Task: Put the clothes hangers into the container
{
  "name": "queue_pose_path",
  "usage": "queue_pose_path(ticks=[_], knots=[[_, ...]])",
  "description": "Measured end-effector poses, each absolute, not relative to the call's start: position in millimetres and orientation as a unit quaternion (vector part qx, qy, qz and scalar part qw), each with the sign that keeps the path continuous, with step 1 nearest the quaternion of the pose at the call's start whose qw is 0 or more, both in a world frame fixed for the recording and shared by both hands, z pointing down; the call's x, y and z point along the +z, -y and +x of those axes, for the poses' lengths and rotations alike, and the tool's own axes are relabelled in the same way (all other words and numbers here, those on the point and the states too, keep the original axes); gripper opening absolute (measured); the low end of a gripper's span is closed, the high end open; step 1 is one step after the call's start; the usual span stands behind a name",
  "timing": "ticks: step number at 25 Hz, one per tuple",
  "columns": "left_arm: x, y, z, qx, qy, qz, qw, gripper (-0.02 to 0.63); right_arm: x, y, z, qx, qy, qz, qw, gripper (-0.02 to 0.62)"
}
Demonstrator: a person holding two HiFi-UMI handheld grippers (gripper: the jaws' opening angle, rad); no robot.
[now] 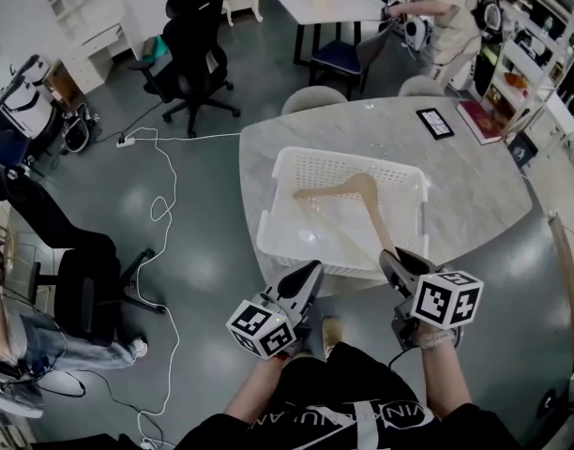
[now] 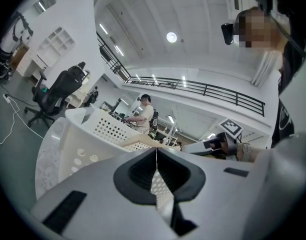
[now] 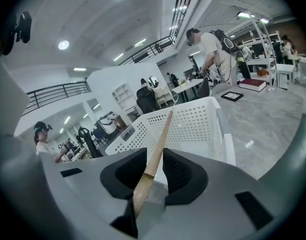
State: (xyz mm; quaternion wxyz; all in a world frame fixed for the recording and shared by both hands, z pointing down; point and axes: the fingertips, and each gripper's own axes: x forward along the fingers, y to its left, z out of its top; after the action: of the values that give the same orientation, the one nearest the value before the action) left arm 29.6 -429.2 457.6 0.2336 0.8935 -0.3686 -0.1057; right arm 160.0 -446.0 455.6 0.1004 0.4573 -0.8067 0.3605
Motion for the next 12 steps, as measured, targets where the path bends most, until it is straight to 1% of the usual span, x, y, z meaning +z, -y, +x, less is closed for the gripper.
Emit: queue_pose_path(ticks=[5,12], knots=[[459.3,427.8,28.3,-0.106,0.368,0.894,0.234,0.011,457.4,445.6,160.8,0.35,0.806,0.463,0.114,0.086],[461.8,425.4,26.6,-0.106,0.369,0.893,0.235,0.011,462.0,444.7,167.3,0.354,0.8,0.47,0.114,0.091]])
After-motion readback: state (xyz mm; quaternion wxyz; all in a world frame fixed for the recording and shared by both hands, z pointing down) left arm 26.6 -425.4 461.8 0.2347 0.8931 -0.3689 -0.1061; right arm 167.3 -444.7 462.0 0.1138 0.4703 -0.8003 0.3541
